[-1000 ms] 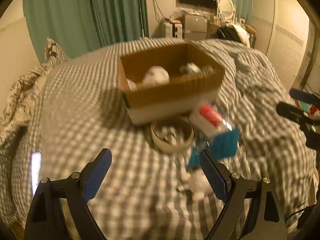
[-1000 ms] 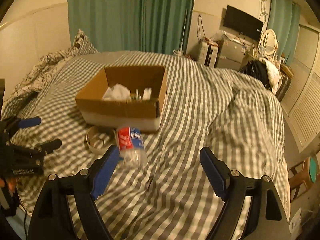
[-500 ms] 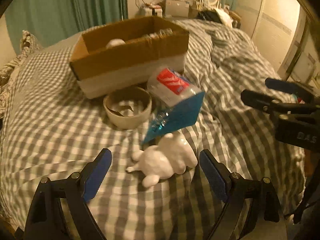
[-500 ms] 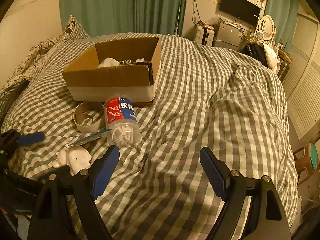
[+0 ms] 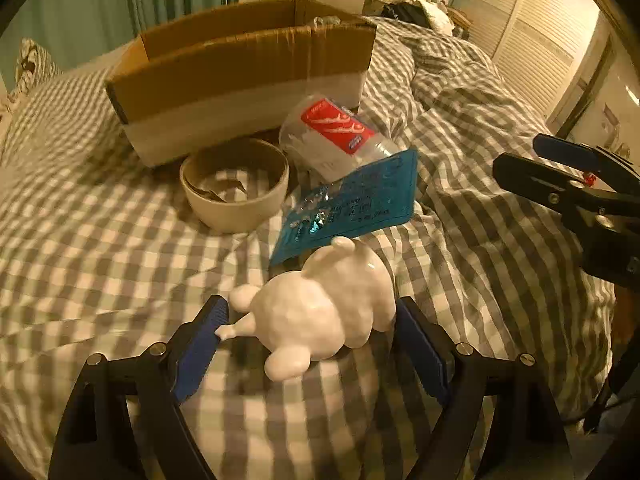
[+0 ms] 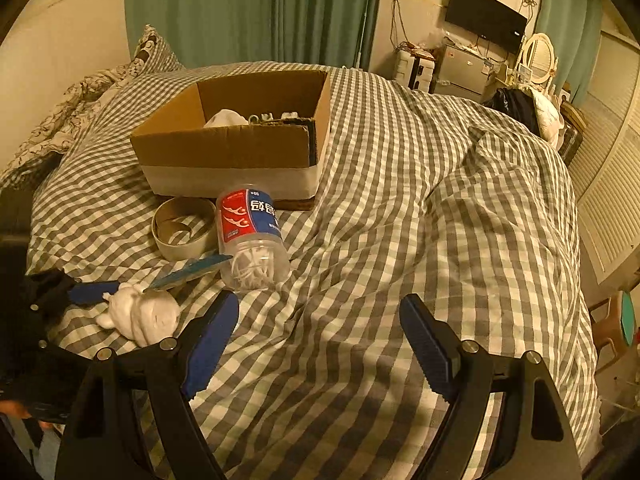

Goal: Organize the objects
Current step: 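Reach the left tool to the white cat figurine and the right toward the blue tray, then grasp the white cat figurine with the left tool while the right grasps the blue tray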

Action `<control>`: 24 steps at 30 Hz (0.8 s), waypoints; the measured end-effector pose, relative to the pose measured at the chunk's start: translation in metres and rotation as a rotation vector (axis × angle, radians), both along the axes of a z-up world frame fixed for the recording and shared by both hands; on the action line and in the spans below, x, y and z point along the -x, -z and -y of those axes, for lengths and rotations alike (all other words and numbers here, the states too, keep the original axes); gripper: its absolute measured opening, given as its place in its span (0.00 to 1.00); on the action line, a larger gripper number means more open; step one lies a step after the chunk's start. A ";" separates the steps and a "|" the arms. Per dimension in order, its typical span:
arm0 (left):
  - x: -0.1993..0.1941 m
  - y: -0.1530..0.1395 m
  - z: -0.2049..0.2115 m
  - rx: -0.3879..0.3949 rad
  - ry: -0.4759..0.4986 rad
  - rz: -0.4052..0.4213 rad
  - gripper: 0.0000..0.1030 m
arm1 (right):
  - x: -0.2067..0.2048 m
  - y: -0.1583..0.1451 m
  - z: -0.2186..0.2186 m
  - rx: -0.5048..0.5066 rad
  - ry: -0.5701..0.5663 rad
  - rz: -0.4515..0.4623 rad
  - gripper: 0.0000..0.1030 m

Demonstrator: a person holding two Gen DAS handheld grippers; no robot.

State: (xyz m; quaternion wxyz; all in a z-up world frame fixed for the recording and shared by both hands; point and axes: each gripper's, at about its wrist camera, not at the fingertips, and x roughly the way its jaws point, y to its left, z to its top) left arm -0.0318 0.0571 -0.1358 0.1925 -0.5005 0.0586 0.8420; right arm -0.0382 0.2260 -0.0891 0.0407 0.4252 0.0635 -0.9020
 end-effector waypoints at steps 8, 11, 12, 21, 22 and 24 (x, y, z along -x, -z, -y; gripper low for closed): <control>0.006 -0.034 0.039 -0.008 -0.072 -0.068 0.84 | -0.004 -0.003 0.006 0.001 -0.019 -0.005 0.80; 0.012 -0.043 0.054 0.003 -0.119 -0.103 0.84 | -0.003 -0.002 0.009 0.011 -0.027 0.002 0.80; 0.014 -0.044 0.055 0.006 -0.124 -0.110 0.84 | -0.003 -0.001 0.011 0.014 -0.031 0.006 0.80; 0.015 -0.039 0.057 0.067 -0.128 -0.156 0.84 | 0.013 0.032 0.037 0.110 -0.106 0.119 0.80; 0.015 -0.038 0.056 0.073 -0.124 -0.159 0.84 | 0.019 0.040 0.039 0.146 -0.113 0.151 0.80; 0.015 -0.036 0.054 0.080 -0.119 -0.162 0.84 | 0.027 0.052 0.041 0.165 -0.102 0.189 0.80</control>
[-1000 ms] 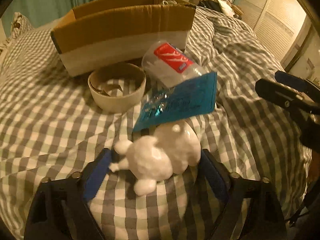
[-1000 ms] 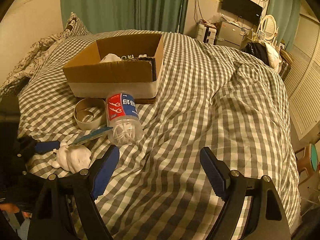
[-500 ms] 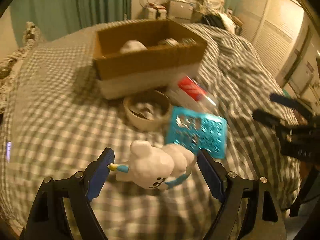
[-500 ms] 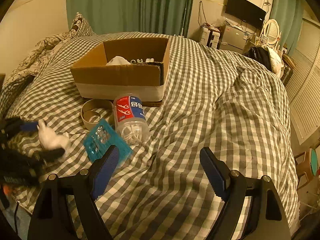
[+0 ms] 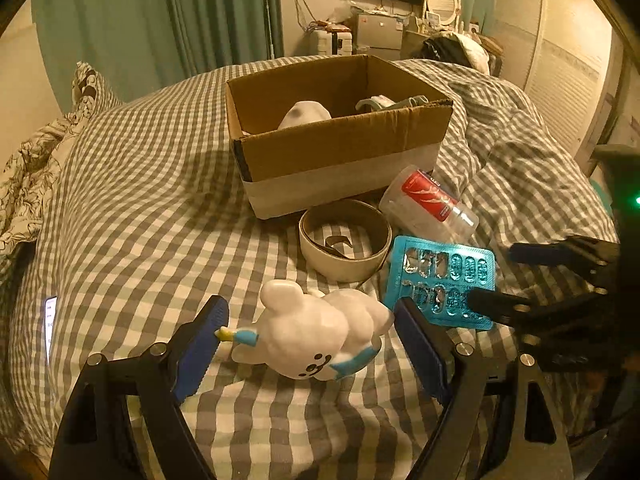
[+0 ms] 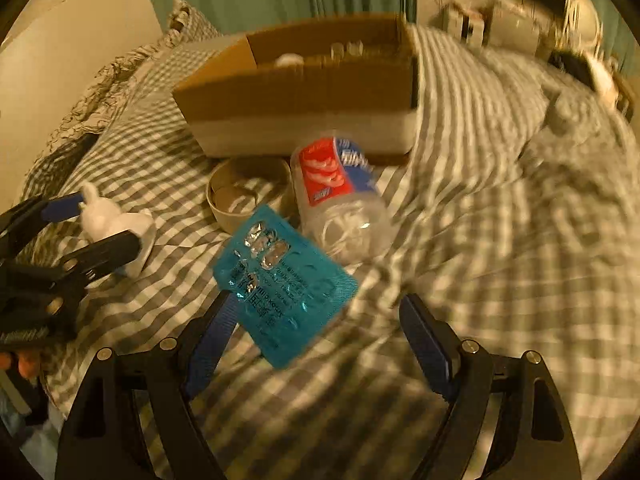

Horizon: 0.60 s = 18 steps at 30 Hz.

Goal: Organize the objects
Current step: 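Grasp the white cat figurine with the left tool while the right grasps the blue tray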

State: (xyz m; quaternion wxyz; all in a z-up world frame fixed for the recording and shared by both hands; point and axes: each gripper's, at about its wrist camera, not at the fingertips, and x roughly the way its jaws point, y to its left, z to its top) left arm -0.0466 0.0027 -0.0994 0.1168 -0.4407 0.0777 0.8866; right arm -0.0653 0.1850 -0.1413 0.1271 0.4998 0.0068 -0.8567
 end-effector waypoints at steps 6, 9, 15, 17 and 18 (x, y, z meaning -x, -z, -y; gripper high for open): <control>0.002 0.003 0.006 0.000 -0.011 0.003 0.84 | 0.013 0.018 0.010 -0.015 -0.003 0.046 0.76; 0.002 0.002 0.009 -0.006 -0.018 0.002 0.84 | 0.011 0.015 0.015 -0.010 -0.026 0.034 0.59; -0.001 -0.008 0.010 -0.012 -0.021 -0.019 0.84 | 0.003 0.002 0.016 0.000 -0.034 -0.007 0.34; -0.003 -0.013 0.011 -0.015 -0.021 -0.031 0.84 | -0.001 -0.007 0.016 0.016 -0.035 -0.032 0.27; -0.003 -0.015 0.011 -0.018 -0.022 -0.036 0.84 | -0.002 -0.010 0.016 0.023 -0.036 -0.043 0.23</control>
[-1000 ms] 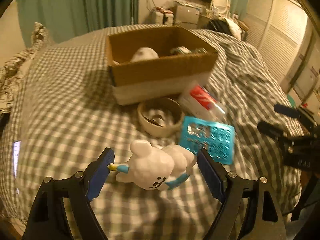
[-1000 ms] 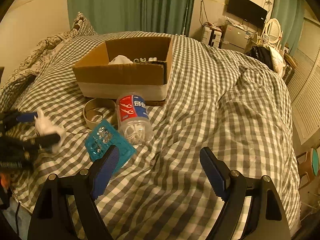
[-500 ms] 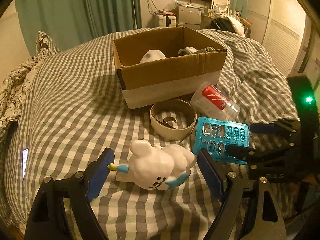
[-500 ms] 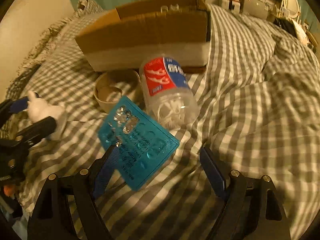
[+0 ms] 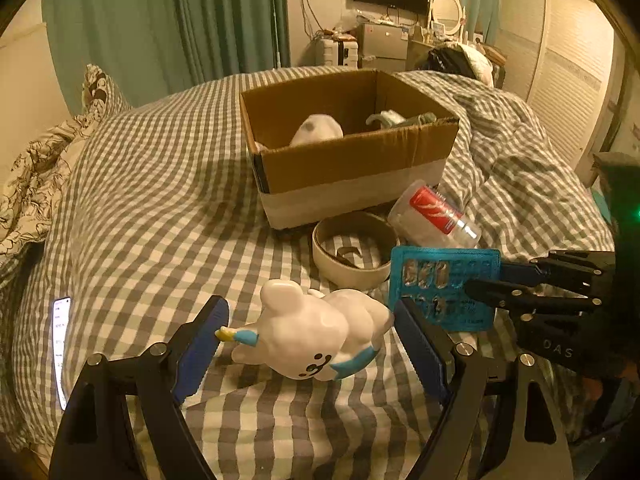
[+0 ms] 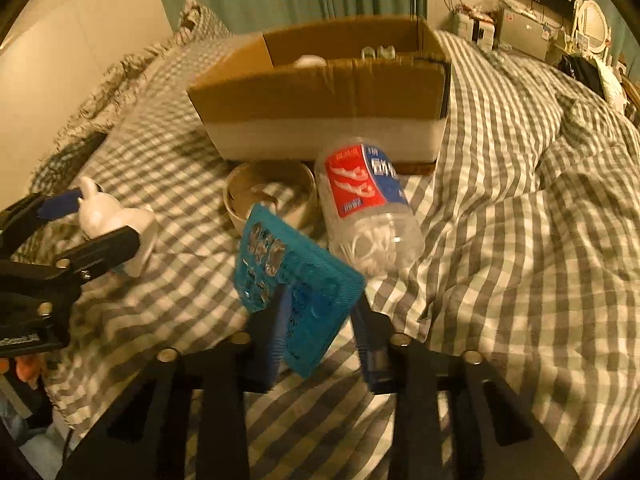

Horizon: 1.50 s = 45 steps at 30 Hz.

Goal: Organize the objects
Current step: 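Grasp the white cat figurine with the left tool while the right grasps the blue tray, then lower the figurine and blue tray into the box and open both tools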

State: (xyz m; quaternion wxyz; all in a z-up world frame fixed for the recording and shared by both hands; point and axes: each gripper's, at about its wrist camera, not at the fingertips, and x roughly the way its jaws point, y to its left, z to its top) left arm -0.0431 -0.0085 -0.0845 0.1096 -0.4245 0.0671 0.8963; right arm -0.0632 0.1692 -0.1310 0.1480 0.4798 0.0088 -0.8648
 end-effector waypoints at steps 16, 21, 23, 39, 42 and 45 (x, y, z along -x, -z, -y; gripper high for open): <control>-0.006 -0.051 0.001 -0.052 -0.005 -0.102 0.84 | -0.035 -0.101 0.019 -0.054 -0.071 -0.275 0.07; 0.012 -0.073 -0.003 -0.067 -0.004 -0.143 0.84 | -0.021 -0.138 0.016 -0.052 -0.074 -0.357 0.07; 0.022 -0.082 -0.005 -0.070 -0.004 -0.163 0.84 | -0.009 -0.153 0.017 -0.056 -0.070 -0.390 0.07; 0.170 -0.087 -0.019 -0.066 -0.085 -0.182 0.84 | 0.132 -0.155 0.017 -0.084 -0.030 -0.386 0.07; 0.188 -0.070 -0.020 -0.074 -0.086 -0.154 0.84 | 0.152 -0.141 0.013 -0.076 -0.019 -0.360 0.07; 0.197 -0.053 -0.021 -0.074 -0.069 -0.106 0.85 | 0.165 -0.129 0.007 -0.061 -0.010 -0.336 0.07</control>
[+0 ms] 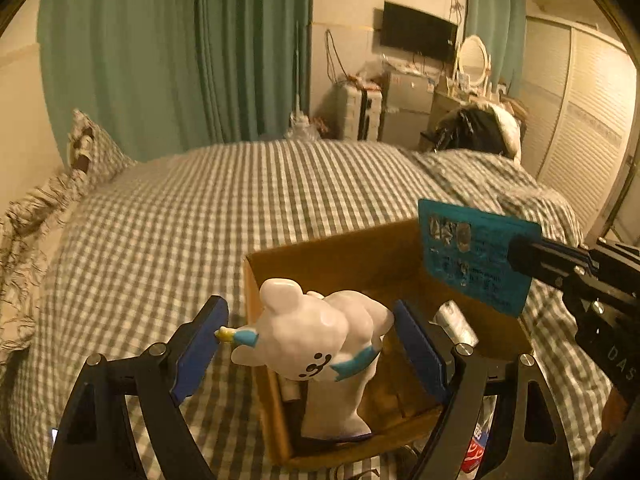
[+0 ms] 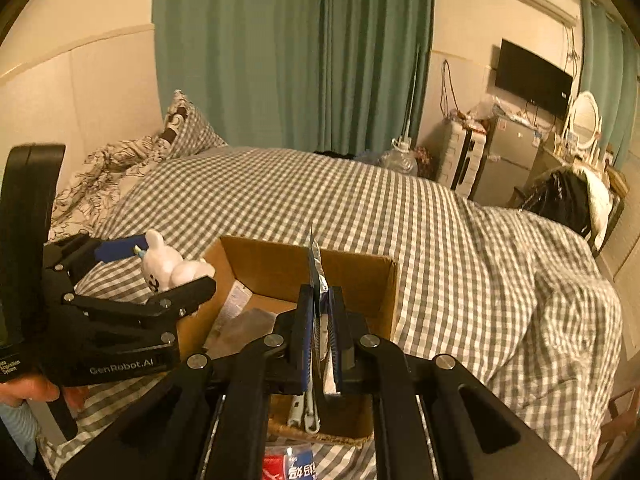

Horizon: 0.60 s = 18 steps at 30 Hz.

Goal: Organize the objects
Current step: 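Lower the figurine and blue tray into the box and open both tools, then grasp the tape roll with the left tool while the right grasps the clear bottle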

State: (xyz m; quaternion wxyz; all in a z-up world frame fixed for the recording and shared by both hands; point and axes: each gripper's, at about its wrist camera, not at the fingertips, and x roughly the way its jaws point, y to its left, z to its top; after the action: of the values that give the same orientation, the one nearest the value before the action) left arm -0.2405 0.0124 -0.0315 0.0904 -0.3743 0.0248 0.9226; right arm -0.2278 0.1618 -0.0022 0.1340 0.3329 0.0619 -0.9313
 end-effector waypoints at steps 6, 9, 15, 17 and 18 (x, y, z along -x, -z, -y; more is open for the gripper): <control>-0.001 0.003 0.007 0.003 -0.039 0.011 0.93 | -0.002 0.005 -0.011 0.024 0.013 0.002 0.15; -0.008 -0.012 0.014 -0.034 -0.057 -0.007 0.97 | -0.012 -0.006 -0.014 0.030 0.026 -0.025 0.41; -0.039 -0.046 0.019 -0.032 -0.061 -0.080 1.00 | -0.047 -0.041 -0.019 0.003 0.038 -0.098 0.50; -0.051 -0.054 0.020 -0.026 -0.056 -0.103 1.00 | -0.064 -0.056 -0.019 -0.006 0.041 -0.128 0.57; -0.059 -0.059 0.021 -0.024 -0.054 -0.116 1.00 | -0.072 -0.062 -0.020 -0.009 0.042 -0.142 0.60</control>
State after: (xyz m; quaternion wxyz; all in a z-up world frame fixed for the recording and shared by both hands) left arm -0.1815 -0.0086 0.0273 0.0682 -0.3196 0.0088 0.9451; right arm -0.1561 0.1817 0.0596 0.1084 0.2677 0.0684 -0.9549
